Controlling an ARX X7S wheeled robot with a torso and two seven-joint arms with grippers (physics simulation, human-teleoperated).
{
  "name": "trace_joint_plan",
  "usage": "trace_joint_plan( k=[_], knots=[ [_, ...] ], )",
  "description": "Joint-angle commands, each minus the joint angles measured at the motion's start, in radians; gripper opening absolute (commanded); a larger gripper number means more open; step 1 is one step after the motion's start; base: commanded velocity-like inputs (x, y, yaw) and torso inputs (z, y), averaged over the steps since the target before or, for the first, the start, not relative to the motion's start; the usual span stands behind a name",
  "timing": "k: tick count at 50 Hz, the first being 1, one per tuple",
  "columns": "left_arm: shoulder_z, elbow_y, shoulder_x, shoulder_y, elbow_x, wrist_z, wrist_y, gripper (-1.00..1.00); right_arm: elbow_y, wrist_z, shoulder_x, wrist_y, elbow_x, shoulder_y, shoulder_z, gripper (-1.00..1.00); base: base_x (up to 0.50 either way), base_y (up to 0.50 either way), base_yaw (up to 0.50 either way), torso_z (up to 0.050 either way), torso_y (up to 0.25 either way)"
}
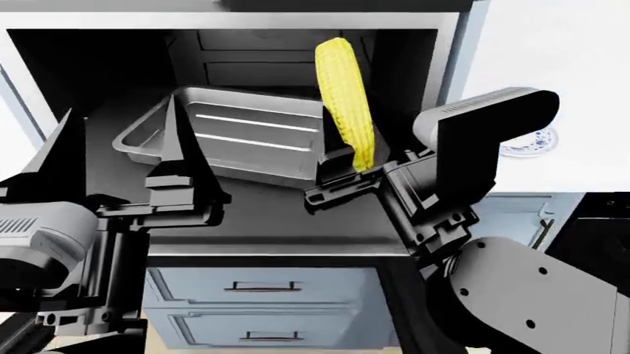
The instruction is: Pick the corn from the top rack in the oven and place it on the plate on the counter.
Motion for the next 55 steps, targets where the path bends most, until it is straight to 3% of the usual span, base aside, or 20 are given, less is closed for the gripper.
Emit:
trace_joint_plan(
  k=[1, 55],
  knots=[
    [0.005, -0.001, -0.003, 0.003, 0.002, -0.002, 0.005, 1.0, -0.003, -0.003, -0.001, 0.007, -0.007, -0.007, 0.012, -1.0, -0.04, -0.5, 0.0, 0.0, 0.0],
    [0.017, -0.004, -0.016, 0.002, -0.002, -0.015, 0.02, 1.0, -0.028, -0.007, 0.0, 0.0, 0.0, -0.004, -0.011, -1.0, 0.05, -0.5, 0.0, 0.0, 0.0]
  ],
)
